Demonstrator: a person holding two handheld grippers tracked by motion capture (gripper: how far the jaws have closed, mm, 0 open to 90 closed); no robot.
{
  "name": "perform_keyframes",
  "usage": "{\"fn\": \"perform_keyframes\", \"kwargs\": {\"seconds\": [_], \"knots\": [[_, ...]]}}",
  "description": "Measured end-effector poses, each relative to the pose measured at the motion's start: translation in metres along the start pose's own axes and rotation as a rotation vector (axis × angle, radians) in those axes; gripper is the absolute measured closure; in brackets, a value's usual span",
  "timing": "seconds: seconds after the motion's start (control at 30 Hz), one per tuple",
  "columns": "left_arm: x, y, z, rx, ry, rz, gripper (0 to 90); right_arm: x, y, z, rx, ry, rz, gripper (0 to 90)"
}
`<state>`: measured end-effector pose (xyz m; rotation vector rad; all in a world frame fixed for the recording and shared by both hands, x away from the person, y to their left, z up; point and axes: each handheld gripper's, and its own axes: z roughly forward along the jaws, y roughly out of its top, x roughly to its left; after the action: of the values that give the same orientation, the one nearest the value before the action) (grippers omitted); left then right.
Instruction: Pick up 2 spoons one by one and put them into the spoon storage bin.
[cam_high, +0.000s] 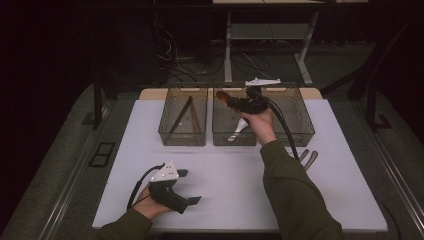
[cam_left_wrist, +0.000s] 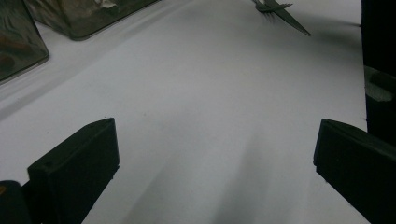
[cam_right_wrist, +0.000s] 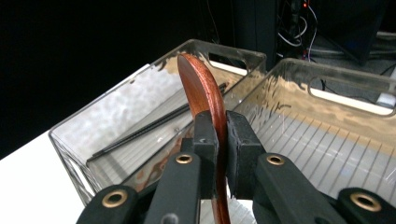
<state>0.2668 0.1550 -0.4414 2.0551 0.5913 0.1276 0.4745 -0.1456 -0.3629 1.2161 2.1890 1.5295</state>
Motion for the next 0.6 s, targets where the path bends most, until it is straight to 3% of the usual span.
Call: {"fn": "perform_keyframes", "kwargs": {"seconds": [0.23,0.33,0.6], "knots": [[-0.001,0.0,0.0,0.0,-0.004,-0.003,0.0,0.0,-0.006,0.009,0.058,-0.043,0.004,83.2],[-0.001,0.0,0.002,-0.002,-0.003,-0.002,0.0,0.002,-0.006,0.009,0.066,-0.039,-0.004,83.2],[-0.001,0.0,0.001,-0.001,-0.005,0.006,0.0,0.007,0.001,0.016,0.039,-0.025,0.004,83.3]]}}
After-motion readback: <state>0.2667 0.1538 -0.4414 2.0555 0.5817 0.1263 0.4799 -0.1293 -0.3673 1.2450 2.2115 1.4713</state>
